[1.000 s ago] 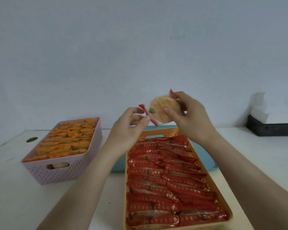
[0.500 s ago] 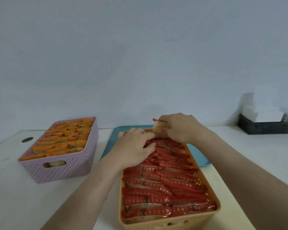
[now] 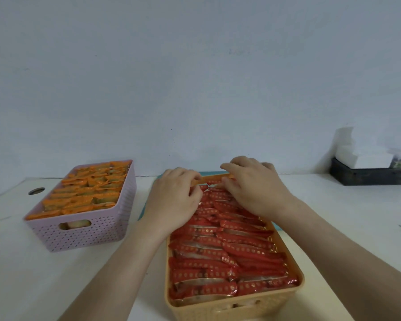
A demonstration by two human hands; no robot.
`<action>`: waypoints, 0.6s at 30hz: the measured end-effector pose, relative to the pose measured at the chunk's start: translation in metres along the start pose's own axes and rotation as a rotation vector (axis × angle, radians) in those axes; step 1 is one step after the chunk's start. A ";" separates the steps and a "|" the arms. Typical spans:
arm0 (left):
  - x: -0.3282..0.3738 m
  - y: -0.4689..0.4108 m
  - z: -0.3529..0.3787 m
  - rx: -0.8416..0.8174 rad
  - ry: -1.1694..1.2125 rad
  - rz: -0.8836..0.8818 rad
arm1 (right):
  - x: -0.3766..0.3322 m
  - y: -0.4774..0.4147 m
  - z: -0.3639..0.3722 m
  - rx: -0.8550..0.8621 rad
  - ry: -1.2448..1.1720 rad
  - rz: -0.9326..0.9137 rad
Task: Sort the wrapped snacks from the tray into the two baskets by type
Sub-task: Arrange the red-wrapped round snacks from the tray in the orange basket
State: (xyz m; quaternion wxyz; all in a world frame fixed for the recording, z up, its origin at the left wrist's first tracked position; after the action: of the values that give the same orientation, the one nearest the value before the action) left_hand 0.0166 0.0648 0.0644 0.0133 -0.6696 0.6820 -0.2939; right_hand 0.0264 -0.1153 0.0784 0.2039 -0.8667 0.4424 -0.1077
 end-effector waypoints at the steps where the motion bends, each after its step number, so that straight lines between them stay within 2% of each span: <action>1: -0.002 0.004 -0.004 -0.003 0.030 0.025 | -0.004 0.003 -0.005 -0.042 -0.009 -0.025; 4: -0.003 0.023 -0.005 -0.150 -0.169 0.075 | -0.017 0.009 -0.002 -0.285 -0.081 -0.032; 6: -0.004 0.033 0.000 -0.306 -0.372 0.010 | -0.022 0.012 0.009 -0.441 -0.074 0.010; 7: -0.004 0.035 0.002 -0.347 -0.421 -0.016 | -0.023 0.013 0.013 -0.471 -0.060 0.024; 10: -0.001 0.033 0.001 -0.329 -0.458 -0.016 | -0.022 0.014 0.017 -0.487 -0.018 0.043; 14: 0.001 0.037 -0.003 -0.280 -0.281 -0.093 | -0.023 0.018 0.015 -0.415 -0.031 0.038; 16: 0.001 0.039 -0.007 -0.155 -0.056 -0.144 | -0.022 0.021 0.012 -0.302 -0.088 0.027; 18: -0.002 0.046 -0.016 -0.103 0.232 -0.260 | -0.022 0.025 0.001 -0.140 -0.206 0.064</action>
State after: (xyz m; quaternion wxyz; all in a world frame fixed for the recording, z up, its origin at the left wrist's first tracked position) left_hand -0.0313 0.0695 0.0579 -0.1379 -0.7136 0.6008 -0.3329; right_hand -0.0042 -0.1098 0.0658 0.1904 -0.8708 0.4528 0.0195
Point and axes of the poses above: each hand's wrist, its own y-axis away from the middle knuckle, its own z-axis out of the palm, x = y × z, the point moved 1 cm from there along -y, towards the middle knuckle, and after that the axes turned 14 degrees about -z, right-handed, at the moved point
